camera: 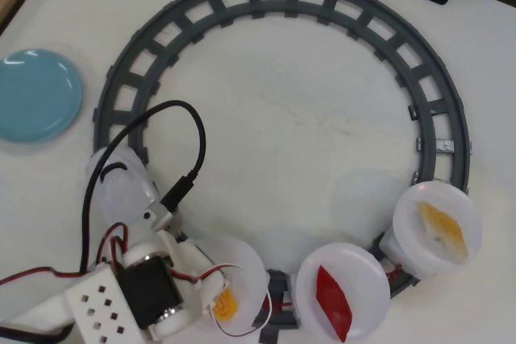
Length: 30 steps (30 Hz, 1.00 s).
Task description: Pick up the sushi from the Shinkansen and put it on the blue dish
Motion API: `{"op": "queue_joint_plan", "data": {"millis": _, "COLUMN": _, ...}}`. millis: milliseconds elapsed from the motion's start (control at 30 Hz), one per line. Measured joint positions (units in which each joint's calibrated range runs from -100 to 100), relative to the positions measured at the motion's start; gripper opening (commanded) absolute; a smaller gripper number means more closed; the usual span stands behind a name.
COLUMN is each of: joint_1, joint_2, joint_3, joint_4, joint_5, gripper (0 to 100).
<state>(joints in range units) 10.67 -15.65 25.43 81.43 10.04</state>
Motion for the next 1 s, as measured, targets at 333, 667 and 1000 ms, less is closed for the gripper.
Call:
{"op": "queue_joint_plan", "data": {"millis": 333, "joint_1": -0.1, "joint_2": 0.0, "joint_3": 2.7, "joint_4": -3.0, "joint_5": 0.1, "gripper": 3}}
{"op": "queue_joint_plan", "data": {"millis": 667, "joint_1": -8.2, "joint_2": 0.0, "joint_3": -9.1, "joint_4": 4.6, "joint_5": -0.9, "gripper": 3}}
{"op": "queue_joint_plan", "data": {"millis": 1000, "joint_1": -31.8, "joint_2": 0.0, "joint_3": -22.3, "joint_4": 14.1, "joint_5": -7.4, "gripper": 3}}
